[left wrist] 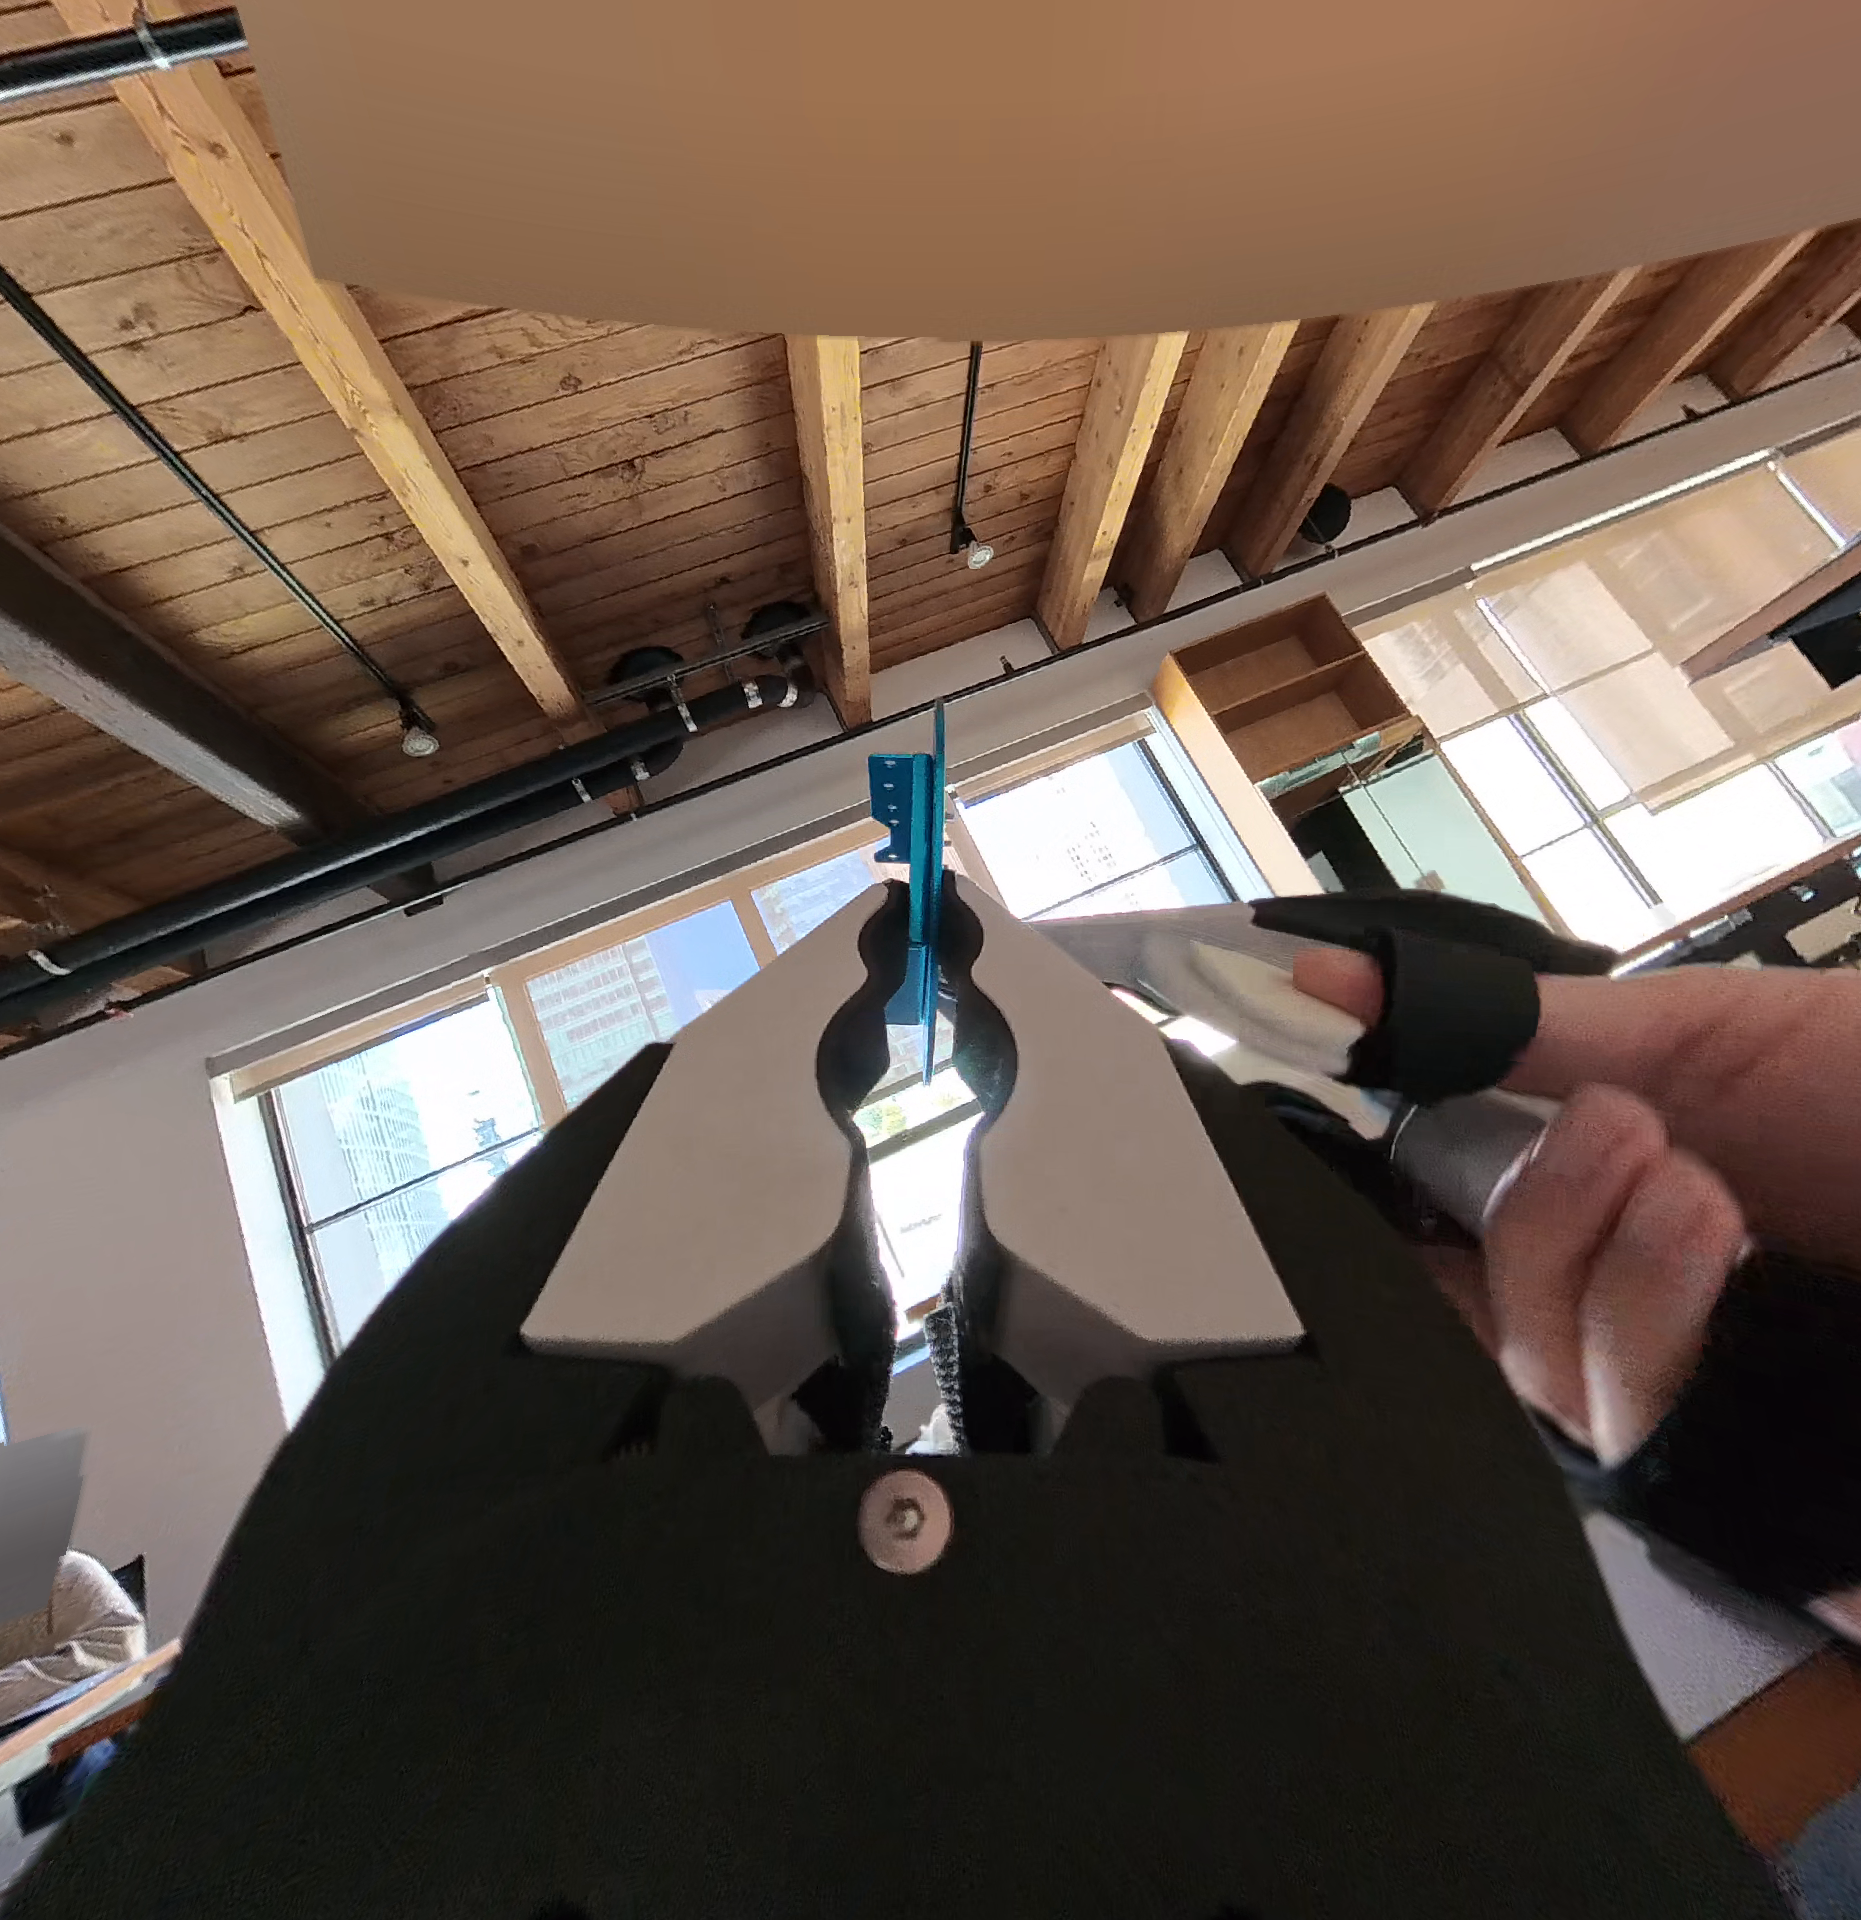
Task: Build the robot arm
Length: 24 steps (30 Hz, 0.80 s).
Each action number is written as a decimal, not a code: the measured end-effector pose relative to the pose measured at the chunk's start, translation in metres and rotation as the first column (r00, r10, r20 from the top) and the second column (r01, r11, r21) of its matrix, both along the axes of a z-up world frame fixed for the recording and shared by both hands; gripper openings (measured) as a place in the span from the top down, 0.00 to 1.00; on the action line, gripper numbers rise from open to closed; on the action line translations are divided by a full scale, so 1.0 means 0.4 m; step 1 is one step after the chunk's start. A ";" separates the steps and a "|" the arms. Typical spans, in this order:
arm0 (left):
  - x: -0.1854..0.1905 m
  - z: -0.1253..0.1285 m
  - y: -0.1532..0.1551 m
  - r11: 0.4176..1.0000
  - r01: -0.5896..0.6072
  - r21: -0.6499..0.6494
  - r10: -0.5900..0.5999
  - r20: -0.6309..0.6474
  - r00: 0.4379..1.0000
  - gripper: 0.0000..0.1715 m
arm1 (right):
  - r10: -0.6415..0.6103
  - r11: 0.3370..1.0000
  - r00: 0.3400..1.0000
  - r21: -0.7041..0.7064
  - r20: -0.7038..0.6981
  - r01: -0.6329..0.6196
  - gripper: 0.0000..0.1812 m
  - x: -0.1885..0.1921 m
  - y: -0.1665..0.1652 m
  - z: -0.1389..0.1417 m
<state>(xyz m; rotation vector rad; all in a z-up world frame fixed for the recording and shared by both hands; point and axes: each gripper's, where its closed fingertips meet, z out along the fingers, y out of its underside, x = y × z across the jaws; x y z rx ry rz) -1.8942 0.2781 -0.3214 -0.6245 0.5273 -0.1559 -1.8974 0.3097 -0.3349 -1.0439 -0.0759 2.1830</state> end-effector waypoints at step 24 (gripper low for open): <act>-0.007 -0.013 0.005 0.979 0.101 -0.179 -0.095 0.040 0.995 0.98 | -0.908 -0.392 0.222 0.908 -0.356 -0.147 0.96 -0.006 -0.031 -0.018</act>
